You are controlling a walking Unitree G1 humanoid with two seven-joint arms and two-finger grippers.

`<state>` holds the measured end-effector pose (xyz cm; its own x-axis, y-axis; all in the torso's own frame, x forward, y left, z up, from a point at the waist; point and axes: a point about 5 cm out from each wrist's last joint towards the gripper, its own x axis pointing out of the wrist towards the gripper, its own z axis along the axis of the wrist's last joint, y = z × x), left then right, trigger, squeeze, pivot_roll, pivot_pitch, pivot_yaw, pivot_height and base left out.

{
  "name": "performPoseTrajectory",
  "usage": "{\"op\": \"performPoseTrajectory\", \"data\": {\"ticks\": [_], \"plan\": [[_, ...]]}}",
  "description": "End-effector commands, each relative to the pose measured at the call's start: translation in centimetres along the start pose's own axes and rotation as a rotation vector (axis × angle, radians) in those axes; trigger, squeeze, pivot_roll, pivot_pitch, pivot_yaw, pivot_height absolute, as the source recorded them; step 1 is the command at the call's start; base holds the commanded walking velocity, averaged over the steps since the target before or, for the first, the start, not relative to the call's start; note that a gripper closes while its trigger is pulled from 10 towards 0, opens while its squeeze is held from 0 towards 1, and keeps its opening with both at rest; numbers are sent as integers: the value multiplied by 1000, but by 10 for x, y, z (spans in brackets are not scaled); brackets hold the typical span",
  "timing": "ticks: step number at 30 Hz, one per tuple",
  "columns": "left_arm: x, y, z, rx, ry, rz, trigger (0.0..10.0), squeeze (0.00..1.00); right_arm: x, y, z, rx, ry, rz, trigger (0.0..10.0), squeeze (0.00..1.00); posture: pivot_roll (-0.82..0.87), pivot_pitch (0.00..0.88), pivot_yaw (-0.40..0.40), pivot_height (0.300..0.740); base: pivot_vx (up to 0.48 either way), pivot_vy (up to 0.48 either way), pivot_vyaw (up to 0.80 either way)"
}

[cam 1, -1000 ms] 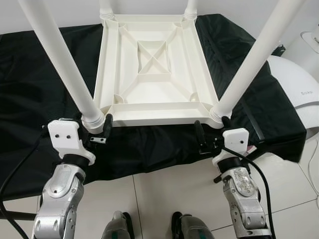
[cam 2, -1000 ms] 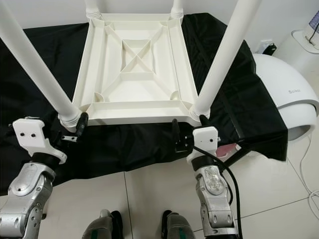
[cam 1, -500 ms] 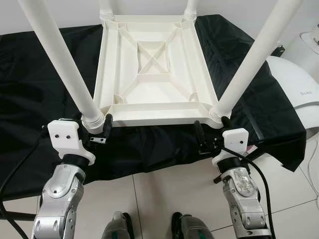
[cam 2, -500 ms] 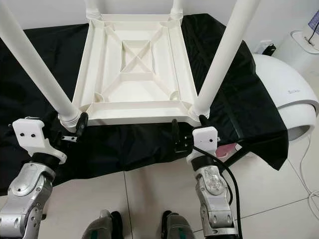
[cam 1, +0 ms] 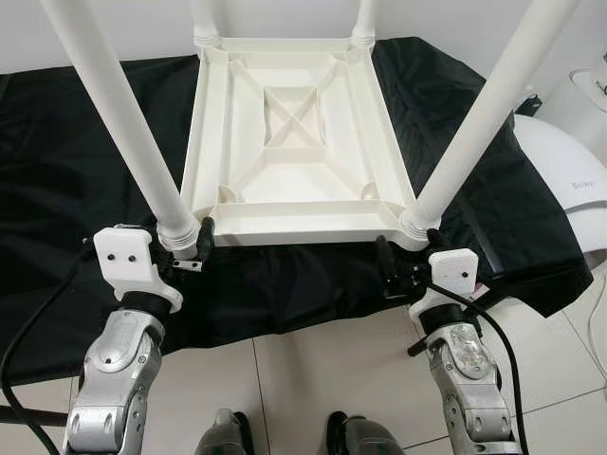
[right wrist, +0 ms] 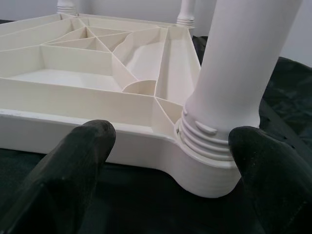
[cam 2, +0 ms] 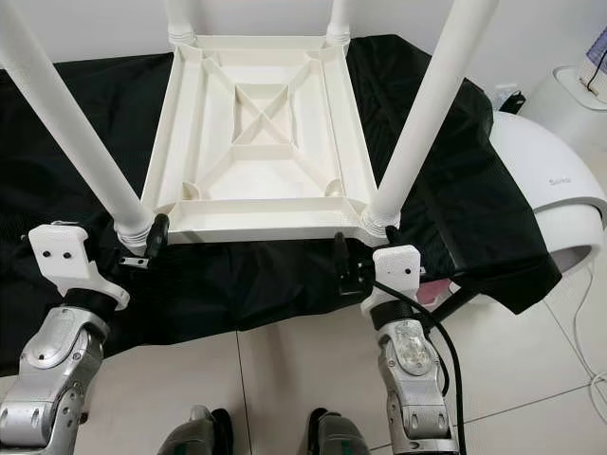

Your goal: Building children table

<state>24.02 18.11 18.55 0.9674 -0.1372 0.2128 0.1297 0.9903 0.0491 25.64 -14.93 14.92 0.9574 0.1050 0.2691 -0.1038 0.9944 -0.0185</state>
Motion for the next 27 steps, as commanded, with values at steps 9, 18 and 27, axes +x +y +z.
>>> {"op": "performPoseTrajectory", "data": {"ticks": [9, 18, 27], "plan": [[0, -3, -2, 2, 4, -41, 10000, 0, -2, -2, -2, 0, 16, -1, 10000, 0, -44, 196, -11, 740, 0, 0, 0], [-1, -4, -3, 4, 3, -48, 10000, 0, -2, -2, -2, -3, 15, -4, 10000, 0, -44, 196, -11, 740, 0, 0, 0], [-1, -4, -3, 10, 8, -52, 10000, 0, -2, -2, -2, -5, 14, -3, 10000, 0, -46, 196, -11, 740, 0, 0, 0]]}}
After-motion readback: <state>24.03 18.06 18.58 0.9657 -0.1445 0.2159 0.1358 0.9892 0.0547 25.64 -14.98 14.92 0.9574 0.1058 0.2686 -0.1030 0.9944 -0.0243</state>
